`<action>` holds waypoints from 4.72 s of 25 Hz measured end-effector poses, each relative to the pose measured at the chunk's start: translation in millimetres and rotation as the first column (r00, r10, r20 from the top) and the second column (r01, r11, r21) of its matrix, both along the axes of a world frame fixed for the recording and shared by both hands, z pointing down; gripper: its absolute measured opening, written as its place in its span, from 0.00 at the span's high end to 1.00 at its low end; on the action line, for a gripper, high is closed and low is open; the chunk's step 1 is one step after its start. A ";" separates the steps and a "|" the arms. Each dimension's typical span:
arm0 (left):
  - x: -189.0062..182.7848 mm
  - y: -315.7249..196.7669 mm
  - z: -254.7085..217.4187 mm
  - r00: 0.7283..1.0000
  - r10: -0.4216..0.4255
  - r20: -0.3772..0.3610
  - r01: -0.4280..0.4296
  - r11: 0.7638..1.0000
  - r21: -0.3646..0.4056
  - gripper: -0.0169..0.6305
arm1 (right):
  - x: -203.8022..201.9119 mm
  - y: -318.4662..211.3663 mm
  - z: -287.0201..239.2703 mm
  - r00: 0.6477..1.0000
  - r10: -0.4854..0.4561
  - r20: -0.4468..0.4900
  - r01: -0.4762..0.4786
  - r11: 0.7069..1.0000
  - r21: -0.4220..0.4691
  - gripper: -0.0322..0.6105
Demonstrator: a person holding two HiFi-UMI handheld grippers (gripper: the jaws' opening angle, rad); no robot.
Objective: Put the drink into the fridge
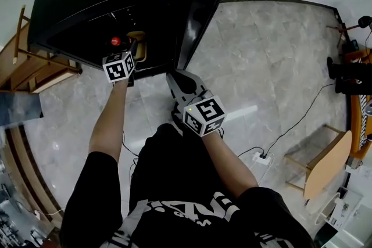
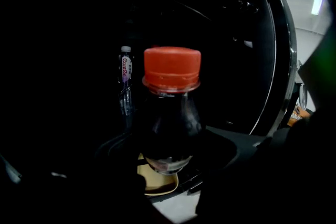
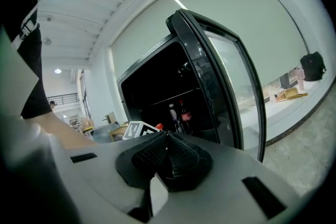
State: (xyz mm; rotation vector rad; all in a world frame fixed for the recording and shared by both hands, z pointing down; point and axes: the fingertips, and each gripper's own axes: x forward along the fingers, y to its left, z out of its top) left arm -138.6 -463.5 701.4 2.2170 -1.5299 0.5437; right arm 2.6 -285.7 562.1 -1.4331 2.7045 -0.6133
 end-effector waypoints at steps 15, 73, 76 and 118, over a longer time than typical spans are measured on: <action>-0.6 -44.8 23.1 0.998 0.012 0.066 -0.009 0.999 -0.045 0.50 | -12.5 -2.6 9.9 0.998 -0.054 -0.020 0.053 0.998 -0.015 0.91; -3.3 97.1 -40.7 1.000 0.018 0.026 -0.015 0.994 -0.109 0.50 | -20.3 87.1 -33.0 0.998 -0.049 -0.029 0.046 0.993 -0.105 0.91; -2.7 116.1 -53.7 1.000 0.017 0.002 -0.016 0.994 -0.105 0.50 | -18.7 91.7 -37.3 0.997 -0.063 -0.034 0.059 0.993 -0.107 0.91; -7.2 279.0 -244.2 0.986 -0.025 -0.165 0.046 0.991 0.124 0.50 | 34.0 93.3 -107.6 0.984 -0.166 -0.069 0.164 0.986 -0.030 0.91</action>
